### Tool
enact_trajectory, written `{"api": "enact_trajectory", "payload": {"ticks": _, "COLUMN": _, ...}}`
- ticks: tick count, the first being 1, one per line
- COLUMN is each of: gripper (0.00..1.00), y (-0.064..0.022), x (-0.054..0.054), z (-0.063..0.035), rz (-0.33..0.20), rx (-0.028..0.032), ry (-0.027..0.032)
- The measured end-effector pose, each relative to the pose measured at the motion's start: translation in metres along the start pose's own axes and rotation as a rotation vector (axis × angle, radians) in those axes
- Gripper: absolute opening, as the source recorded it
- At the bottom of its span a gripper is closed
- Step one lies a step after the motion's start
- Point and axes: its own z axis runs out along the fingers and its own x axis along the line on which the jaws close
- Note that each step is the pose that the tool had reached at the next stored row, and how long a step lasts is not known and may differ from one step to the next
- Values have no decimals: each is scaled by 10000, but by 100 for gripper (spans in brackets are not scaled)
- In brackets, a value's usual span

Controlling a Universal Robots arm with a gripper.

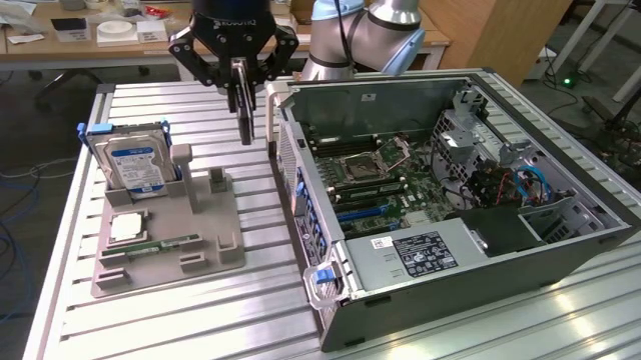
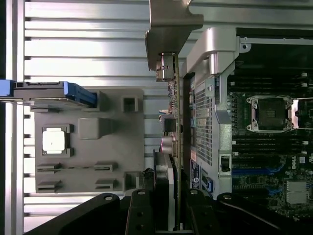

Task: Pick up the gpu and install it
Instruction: 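Pick up the gpu and move the gpu toward the slot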

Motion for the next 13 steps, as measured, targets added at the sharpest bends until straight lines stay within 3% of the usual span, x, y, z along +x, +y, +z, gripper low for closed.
{"api": "enact_trajectory", "payload": {"ticks": 13, "gripper": 28, "y": 2, "x": -107, "z": 4, "rz": 1, "rx": 0, "ry": -1}}
